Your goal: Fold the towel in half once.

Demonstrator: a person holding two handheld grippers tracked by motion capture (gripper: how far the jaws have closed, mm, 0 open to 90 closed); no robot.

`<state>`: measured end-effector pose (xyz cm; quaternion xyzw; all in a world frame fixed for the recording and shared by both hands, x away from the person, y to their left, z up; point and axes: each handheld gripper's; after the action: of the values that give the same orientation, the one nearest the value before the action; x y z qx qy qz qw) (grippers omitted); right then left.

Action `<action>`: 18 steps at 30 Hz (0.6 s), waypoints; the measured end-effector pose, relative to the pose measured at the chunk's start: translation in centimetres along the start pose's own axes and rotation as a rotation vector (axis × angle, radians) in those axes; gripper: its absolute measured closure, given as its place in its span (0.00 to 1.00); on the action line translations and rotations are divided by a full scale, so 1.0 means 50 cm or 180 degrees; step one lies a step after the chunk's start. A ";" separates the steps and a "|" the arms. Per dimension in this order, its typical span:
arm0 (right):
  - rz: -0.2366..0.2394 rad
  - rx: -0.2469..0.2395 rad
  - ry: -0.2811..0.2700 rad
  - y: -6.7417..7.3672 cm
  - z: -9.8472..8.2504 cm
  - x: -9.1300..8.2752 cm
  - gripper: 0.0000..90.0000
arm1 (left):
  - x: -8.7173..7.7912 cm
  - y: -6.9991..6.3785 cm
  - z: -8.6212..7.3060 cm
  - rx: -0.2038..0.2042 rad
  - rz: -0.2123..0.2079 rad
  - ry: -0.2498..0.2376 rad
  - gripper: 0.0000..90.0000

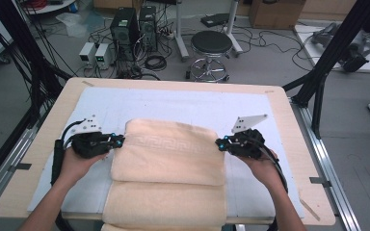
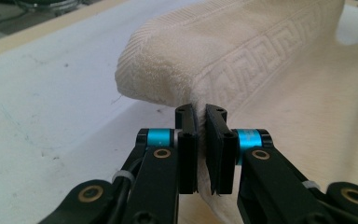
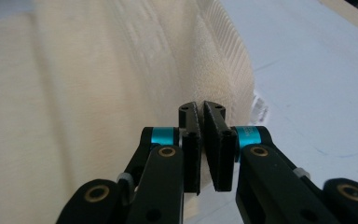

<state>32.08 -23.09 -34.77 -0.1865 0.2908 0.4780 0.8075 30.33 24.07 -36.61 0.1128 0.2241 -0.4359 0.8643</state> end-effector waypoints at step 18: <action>0.0436 -0.0187 -0.0047 0.181 -0.075 -0.086 0.69 | -0.118 -0.137 -0.087 0.0335 -0.0247 0.0039 0.61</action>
<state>21.42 -23.87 -35.04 -0.1862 0.2828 0.5418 0.7693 20.50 25.84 -37.52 0.1520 0.2103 -0.4795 0.8383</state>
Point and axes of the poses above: each handheld gripper's, and its own axes: x roughly forward along the jaws, z roughly out of its top, y roughly to its left
